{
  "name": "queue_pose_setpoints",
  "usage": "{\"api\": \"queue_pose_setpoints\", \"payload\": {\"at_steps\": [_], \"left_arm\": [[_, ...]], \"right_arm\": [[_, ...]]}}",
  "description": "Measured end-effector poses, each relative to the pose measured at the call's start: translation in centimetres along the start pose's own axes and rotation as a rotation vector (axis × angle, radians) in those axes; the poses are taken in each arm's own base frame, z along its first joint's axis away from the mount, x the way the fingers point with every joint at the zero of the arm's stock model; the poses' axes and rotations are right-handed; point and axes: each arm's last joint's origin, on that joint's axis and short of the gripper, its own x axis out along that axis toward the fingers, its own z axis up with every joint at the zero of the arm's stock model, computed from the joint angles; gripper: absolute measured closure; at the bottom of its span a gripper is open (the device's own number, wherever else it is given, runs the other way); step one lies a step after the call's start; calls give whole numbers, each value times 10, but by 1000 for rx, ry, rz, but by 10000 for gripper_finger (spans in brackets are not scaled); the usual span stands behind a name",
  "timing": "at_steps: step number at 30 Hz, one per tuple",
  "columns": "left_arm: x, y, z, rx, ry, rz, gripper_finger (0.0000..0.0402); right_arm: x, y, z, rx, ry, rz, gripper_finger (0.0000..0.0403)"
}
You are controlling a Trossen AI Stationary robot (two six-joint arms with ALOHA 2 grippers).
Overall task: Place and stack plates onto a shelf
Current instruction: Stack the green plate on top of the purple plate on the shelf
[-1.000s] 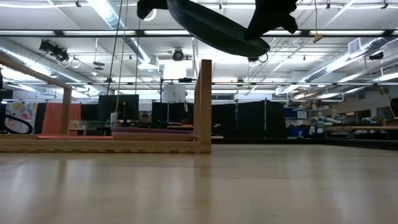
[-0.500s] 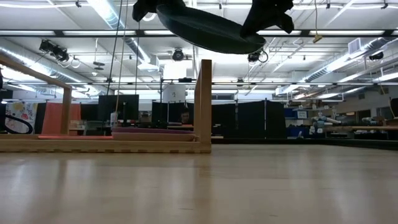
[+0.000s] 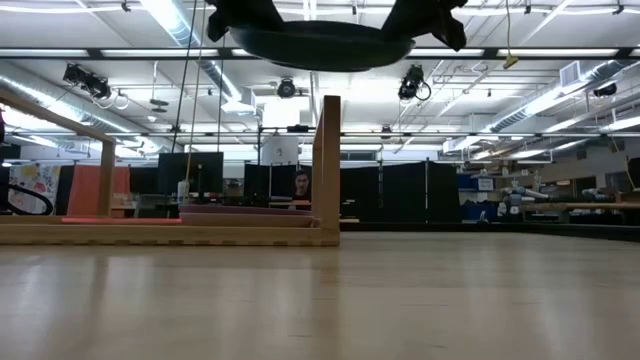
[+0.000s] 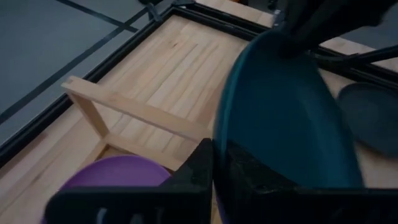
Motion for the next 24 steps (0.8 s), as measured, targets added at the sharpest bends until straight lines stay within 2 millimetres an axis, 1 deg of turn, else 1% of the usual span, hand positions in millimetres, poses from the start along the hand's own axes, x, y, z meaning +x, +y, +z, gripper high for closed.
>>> {"api": "queue_pose_setpoints", "payload": {"at_steps": [2,7,14,17,24], "left_arm": [[1,0,-1,7,2,17,383],[1,1,-2,16,4,36,382],[0,1,-2,18,9,29,382],[0,1,-3,22,14,29,383],[0,1,-3,25,23,30,383]], "right_arm": [[0,0,0,6,0,6,363],[0,1,0,14,11,30,354],[0,4,-1,19,70,126,337],[-1,5,-1,10,84,158,320],[-1,7,-2,-53,113,210,263]]}}
